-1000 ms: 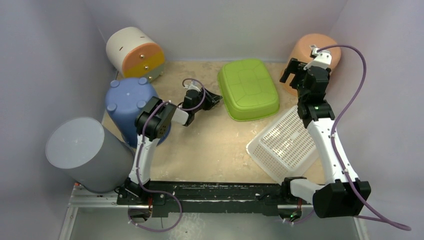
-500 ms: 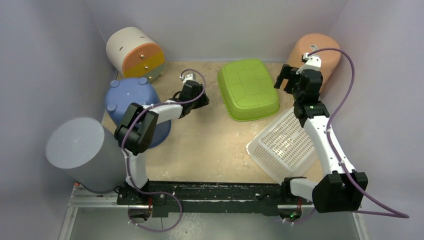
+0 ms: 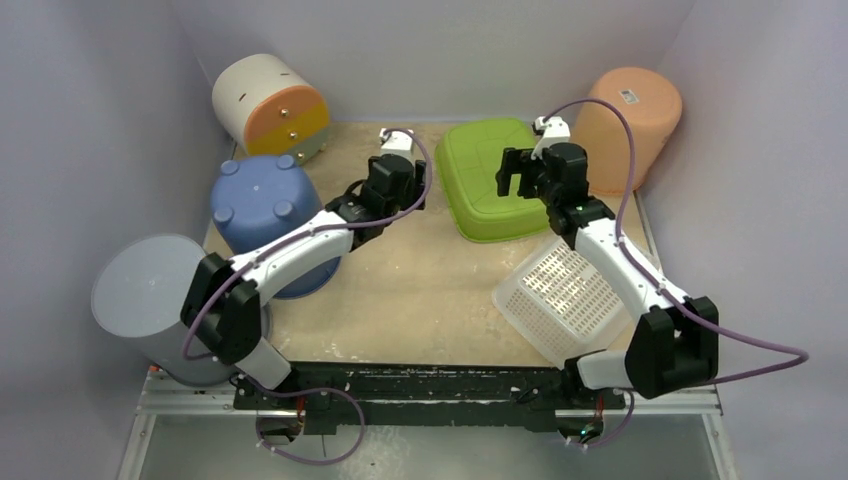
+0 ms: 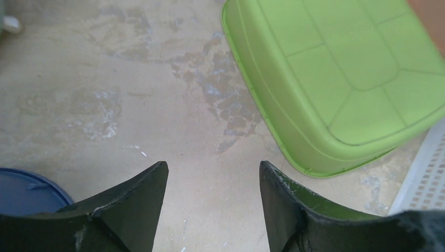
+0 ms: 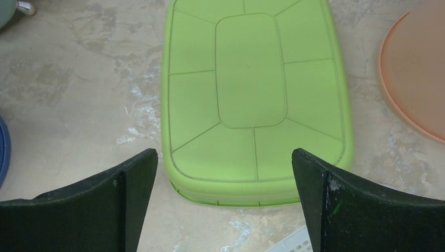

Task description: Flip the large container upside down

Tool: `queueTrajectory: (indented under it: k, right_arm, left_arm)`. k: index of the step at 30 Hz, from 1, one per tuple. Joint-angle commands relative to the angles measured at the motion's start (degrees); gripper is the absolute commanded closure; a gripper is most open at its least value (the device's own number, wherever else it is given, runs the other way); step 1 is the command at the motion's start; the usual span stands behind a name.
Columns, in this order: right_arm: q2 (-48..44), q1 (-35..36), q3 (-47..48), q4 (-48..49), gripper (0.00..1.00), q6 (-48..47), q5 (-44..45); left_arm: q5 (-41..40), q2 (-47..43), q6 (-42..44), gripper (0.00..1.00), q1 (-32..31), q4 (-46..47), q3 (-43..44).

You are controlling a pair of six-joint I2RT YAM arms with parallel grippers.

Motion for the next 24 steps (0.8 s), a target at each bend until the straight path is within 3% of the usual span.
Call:
queueTrajectory:
  k: [1,7,24]
  right_arm:
    - [-3.81,-0.53,-0.66,6.02,0.0,-2.07,-2.32]
    - [-8.93,-0.46,-6.29,13.66,0.0,-2.25,-4.16]
    - [-7.31,-0.42,-5.5,12.82,0.0,-0.07,4.72]
  left_arm:
    - [-2.35,-8.69,6.16,0.37,0.39,3.35,-2.55]
    - [-4.27,-11.87,7.69,0.36,0.42,4.81,-5.81]
    - [-1.08,-12.44,8.47,0.33,0.4,5.91,-6.68]
